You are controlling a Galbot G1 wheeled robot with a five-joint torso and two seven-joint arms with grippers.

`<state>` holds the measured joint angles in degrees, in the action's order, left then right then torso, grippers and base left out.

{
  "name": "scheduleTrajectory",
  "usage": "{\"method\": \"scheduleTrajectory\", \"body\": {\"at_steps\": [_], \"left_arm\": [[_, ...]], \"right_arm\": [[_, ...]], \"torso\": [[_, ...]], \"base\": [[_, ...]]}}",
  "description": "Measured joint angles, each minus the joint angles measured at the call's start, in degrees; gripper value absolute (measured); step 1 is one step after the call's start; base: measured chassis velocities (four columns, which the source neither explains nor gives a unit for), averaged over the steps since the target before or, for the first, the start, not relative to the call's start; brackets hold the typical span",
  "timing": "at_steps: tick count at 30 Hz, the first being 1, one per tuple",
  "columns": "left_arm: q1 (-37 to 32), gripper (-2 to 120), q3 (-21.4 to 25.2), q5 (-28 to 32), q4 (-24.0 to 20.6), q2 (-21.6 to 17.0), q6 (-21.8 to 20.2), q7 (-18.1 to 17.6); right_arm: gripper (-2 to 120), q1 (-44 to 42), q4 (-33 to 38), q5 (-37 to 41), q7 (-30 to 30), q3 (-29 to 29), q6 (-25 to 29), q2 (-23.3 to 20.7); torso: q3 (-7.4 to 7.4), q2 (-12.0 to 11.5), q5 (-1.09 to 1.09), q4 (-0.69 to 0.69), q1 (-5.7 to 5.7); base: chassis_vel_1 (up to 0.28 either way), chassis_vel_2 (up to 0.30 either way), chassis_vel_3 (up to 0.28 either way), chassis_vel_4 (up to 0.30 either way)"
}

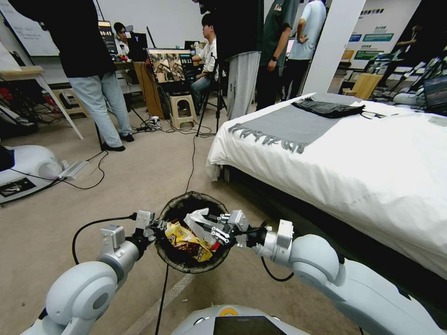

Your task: Pick up the trash bin, then pick up the garbage from the floor and place it into the trash bin.

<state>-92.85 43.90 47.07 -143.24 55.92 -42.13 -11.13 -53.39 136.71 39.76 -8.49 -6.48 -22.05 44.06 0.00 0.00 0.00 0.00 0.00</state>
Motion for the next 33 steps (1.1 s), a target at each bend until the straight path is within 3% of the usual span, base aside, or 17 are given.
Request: {"method": "scheduleTrajectory", "body": {"at_steps": [4, 5, 7, 11, 12, 20, 23, 27, 33], "left_arm": [[-0.08, 2, 0.00, -0.01, 0.00, 0.07, 0.00, 0.04], [-0.17, 2, -0.01, -0.03, 0.00, 0.12, 0.00, 0.11], [-0.15, 2, 0.00, -0.06, 0.00, 0.07, 0.00, 0.18], [-0.15, 2, 0.01, -0.07, 0.00, 0.06, 0.00, 0.20], [-0.17, 2, 0.04, -0.15, 0.00, 0.07, 0.00, 0.24], [0.06, 2, 0.13, -0.23, 0.00, 0.59, 0.00, 0.40], [0.12, 2, 0.38, -0.23, 0.00, 0.73, 0.00, 1.18], [-0.91, 2, 2.17, 0.47, 0.00, 2.00, 0.00, 3.73], [-2.32, 2, 3.89, 0.91, 0.00, 3.68, 0.00, 3.52]], "right_arm": [[65, 0.15, -0.13, -0.01, 0.14, 0.00, -0.03, 0.10], [76, 0.26, -0.28, -0.01, 0.46, 0.01, -0.08, 0.24], [86, 0.22, -0.37, 0.02, 0.76, 0.34, -0.08, 0.41], [91, 0.16, -0.37, 0.03, 0.91, 0.51, -0.08, 0.44], [99, -0.10, -0.28, 0.17, 1.18, 1.26, -0.04, 0.42], [100, -2.60, 3.17, 3.41, 3.13, 8.04, 0.32, -0.68], [100, -3.31, 4.80, 5.05, 5.87, 9.66, 0.94, -0.88], [100, -5.47, 6.52, 7.68, 15.71, 13.68, 6.49, -0.84], [100, -8.57, 5.47, 8.83, 20.41, 19.03, 10.52, 0.06]], "torso": [[0.00, 0.00, 0.00, 0.00, 0.00], [0.00, 0.00, 0.00, 0.00, 0.00], [0.00, 0.00, 0.00, 0.00, 0.00], [0.00, 0.00, 0.00, 0.00, 0.00], [0.00, 0.00, 0.00, 0.00, 0.00], [0.00, 0.00, 0.00, 0.00, 0.00], [0.00, 0.00, 0.00, 0.00, 0.00], [0.00, 0.00, 0.01, -0.02, 0.00], [0.00, 0.00, 0.00, 0.02, 0.00]], "base": [[0.000, 0.000, 0.000, 0.000], [0.000, 0.000, 0.000, 0.000], [0.000, 0.000, 0.000, 0.000], [0.000, 0.000, 0.000, 0.000], [0.000, 0.000, 0.000, 0.000], [0.000, 0.000, 0.000, 0.000], [0.000, 0.000, 0.000, 0.000], [0.000, 0.000, 0.000, 0.000], [0.000, 0.000, 0.000, 0.000]]}}
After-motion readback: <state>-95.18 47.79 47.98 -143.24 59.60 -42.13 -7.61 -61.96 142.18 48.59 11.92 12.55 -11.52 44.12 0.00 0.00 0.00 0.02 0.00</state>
